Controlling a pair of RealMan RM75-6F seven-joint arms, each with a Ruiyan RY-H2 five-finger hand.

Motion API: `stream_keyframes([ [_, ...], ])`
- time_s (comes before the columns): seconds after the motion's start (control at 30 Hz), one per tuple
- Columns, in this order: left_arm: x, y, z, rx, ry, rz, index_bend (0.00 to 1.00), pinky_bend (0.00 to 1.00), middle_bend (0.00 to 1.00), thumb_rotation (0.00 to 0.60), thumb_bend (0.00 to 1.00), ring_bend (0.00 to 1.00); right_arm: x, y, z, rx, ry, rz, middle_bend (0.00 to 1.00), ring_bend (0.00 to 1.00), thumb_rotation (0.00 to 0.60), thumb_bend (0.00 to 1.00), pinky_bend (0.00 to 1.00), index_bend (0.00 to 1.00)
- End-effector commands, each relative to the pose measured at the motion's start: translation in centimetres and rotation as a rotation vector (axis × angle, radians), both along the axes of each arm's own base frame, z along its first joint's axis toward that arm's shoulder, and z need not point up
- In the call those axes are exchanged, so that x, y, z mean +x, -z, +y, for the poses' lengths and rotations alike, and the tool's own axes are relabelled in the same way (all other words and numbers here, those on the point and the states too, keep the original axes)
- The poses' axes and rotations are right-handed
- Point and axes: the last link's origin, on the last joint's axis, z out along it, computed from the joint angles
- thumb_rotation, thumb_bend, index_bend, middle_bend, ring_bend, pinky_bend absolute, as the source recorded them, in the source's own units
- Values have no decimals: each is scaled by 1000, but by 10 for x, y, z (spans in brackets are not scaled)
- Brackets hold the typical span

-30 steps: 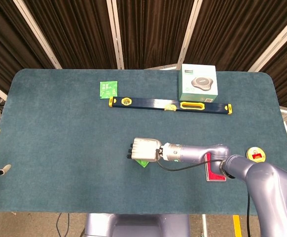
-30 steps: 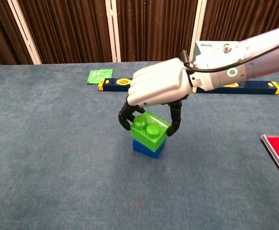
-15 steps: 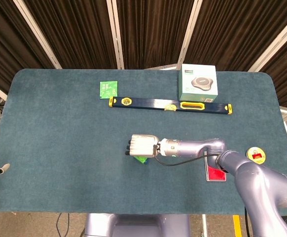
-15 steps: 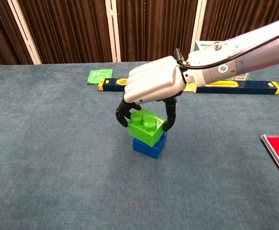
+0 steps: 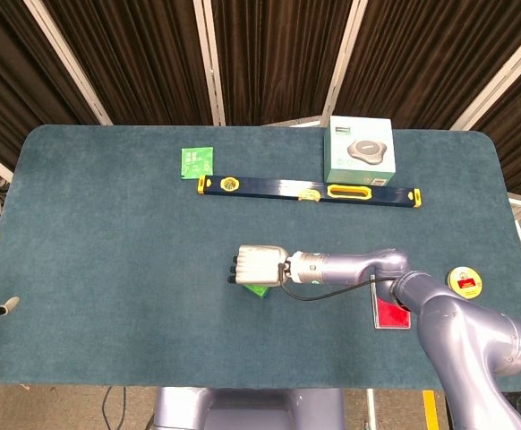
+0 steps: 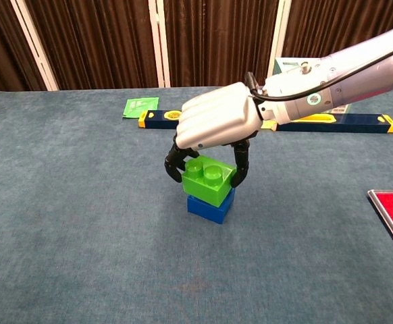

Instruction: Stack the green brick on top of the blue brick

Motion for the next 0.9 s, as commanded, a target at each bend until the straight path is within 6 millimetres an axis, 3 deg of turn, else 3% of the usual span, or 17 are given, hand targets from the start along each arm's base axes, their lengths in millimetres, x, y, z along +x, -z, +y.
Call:
stream_keyframes([
  [0.03, -1, 0, 0, -1, -3, -1, 0, 0, 0, 600, 0, 0, 1, -1, -1, -4, -7, -3, 559, 436, 600, 745, 653, 412],
  [0.9, -2, 0, 1, -3, -9, 1, 0, 0, 0, 600, 0, 0, 7, -2, -4, -17, -71, -5, 559, 436, 600, 781, 649, 419],
])
